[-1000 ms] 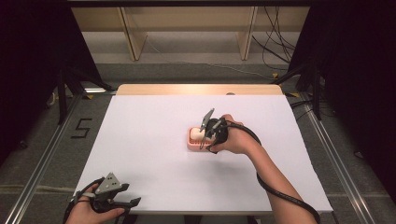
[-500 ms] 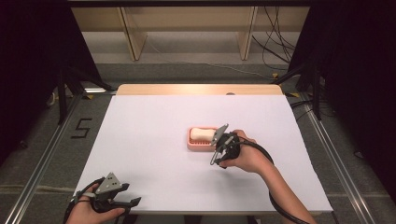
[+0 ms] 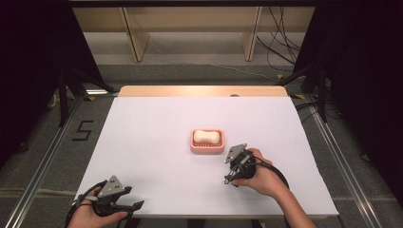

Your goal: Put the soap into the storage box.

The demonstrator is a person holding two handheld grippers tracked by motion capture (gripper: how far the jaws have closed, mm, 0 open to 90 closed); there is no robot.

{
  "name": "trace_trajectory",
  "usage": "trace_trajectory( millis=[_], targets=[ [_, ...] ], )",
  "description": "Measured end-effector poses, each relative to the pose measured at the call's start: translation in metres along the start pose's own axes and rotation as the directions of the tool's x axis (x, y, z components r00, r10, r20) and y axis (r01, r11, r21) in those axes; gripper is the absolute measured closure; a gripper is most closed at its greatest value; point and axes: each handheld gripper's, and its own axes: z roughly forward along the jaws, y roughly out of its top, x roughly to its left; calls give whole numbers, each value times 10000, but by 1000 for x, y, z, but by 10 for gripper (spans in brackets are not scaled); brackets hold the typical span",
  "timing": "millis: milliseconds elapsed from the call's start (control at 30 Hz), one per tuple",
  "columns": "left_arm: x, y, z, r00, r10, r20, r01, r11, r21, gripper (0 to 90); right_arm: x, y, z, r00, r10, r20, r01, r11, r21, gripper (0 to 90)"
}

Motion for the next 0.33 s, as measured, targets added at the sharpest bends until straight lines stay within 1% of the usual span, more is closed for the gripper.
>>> trace_trajectory(
  millis=[67, 100, 133, 167, 200, 233, 267, 300, 333],
  targets=[
    [0, 0, -1, 9998, 87, 157, -88, 9999, 105, 315, 1, -3, 0, 10000, -81, 6, 81, 9998, -195, 278],
    [0, 0, 0, 9999, 59, 117, -60, 10000, 34, 315, 2, -5, -1, 9999, 86, -60, -87, 9999, -120, 277],
    [1, 1, -1, 9996, 256, 89, -256, 9997, 44, 315, 3, -6, -1, 9998, 174, -113, -174, 9998, -68, 277],
    [1, 1, -1, 9996, 272, 100, -272, 9996, 63, 315, 4, -7, 0, 9999, 108, -89, -108, 9999, -68, 277],
    [0, 1, 0, 9998, 206, 28, -206, 9998, -5, 315, 5, -7, 0, 9998, 96, -147, -97, 9999, -51, 277],
    [0, 1, 0, 9997, 252, 22, -252, 9997, 42, 315, 4, -7, 1, 9998, -65, -166, 63, 9999, -137, 277],
    [0, 1, -1, 9996, 266, 24, -266, 9996, 46, 315, 6, -8, 0, 9997, 244, -3, -244, 9997, -91, 277],
    [0, 1, -1, 9996, 264, 25, -264, 9996, 38, 315, 7, -8, 0, 9994, 348, 4, -348, 9994, -68, 277],
    [0, 1, -1, 9996, 264, 25, -264, 9996, 38, 315, 5, -7, 0, 10000, 69, 7, -69, 9998, -187, 277]
  ],
)
